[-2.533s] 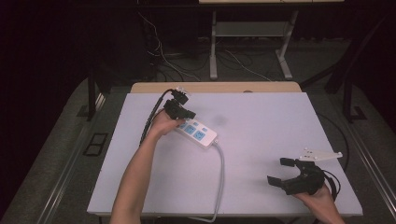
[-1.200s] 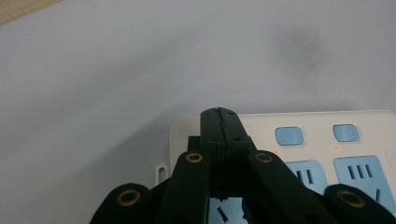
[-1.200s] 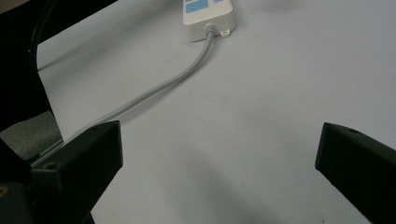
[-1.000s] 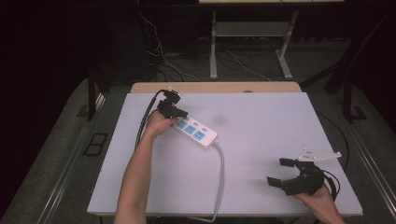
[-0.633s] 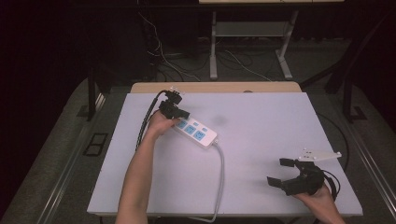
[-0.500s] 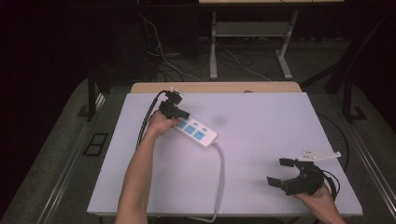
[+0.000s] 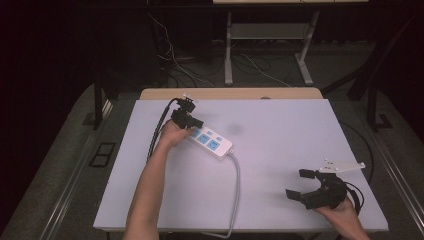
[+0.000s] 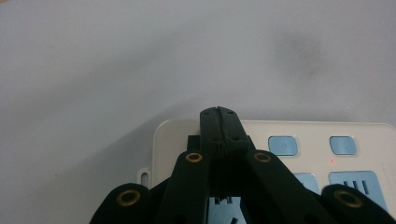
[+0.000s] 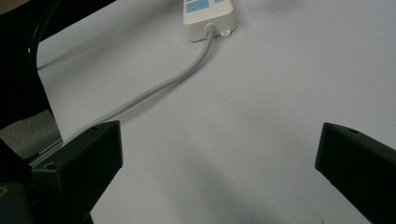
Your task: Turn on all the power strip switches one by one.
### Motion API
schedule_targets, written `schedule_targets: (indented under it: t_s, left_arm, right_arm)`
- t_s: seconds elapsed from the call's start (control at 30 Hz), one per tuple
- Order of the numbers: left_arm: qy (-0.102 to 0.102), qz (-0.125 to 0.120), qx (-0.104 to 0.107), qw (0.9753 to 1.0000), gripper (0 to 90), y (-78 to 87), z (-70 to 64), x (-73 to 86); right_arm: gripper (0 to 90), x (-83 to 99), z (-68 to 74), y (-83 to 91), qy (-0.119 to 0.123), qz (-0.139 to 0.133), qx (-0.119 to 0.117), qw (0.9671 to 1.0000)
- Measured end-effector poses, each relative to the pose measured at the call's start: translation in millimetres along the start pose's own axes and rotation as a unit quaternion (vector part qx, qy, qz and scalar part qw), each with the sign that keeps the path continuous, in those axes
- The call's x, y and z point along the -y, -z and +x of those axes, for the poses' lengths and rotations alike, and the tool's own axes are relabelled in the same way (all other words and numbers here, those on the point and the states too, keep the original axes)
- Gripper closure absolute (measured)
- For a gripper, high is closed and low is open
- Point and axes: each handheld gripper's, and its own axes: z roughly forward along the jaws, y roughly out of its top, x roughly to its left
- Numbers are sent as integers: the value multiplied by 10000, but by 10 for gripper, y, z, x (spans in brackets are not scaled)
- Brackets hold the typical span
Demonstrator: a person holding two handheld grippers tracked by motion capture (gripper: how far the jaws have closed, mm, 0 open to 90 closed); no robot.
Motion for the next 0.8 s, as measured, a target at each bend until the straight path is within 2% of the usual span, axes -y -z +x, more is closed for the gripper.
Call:
schedule_targets:
  t_s: [0.17, 0.37, 0.47, 0.5, 0.57, 0.6, 0.7, 0.8]
  left_arm:
    - [-8, -11, -25, 10000, 897, 4, -5, 6]
    - [150, -269, -24, 9995, 896, 10, -5, 81]
    - [32, -223, -122, 9997, 895, 16, -31, 66]
    - [57, -250, -99, 9996, 896, 22, -38, 64]
    - [-126, -233, -193, 9995, 896, 33, -81, 79]
    - [-193, -291, -217, 9992, 896, 48, -101, 90]
    - [-165, -550, -203, 9981, 896, 134, -129, 107]
    - [-229, -588, -169, 9979, 895, 230, -151, 108]
  right_arm:
    - [6, -2, 3, 11, -10, -32, 13, 10000]
    - [6, -2, -8, -5, -11, 2, 13, 10000]
    - [6, -8, -17, -19, -32, -11, 42, 10000]
    - [6, -11, -19, -20, -42, -20, 43, 10000]
    - [6, -7, -21, -23, -50, -14, 49, 10000]
    - [6, -3, -24, -24, -64, -3, 38, 10000]
    - [6, -5, -40, -11, -103, -66, 47, 9999]
    - [6, -3, -49, -7, -137, -49, 75, 9999]
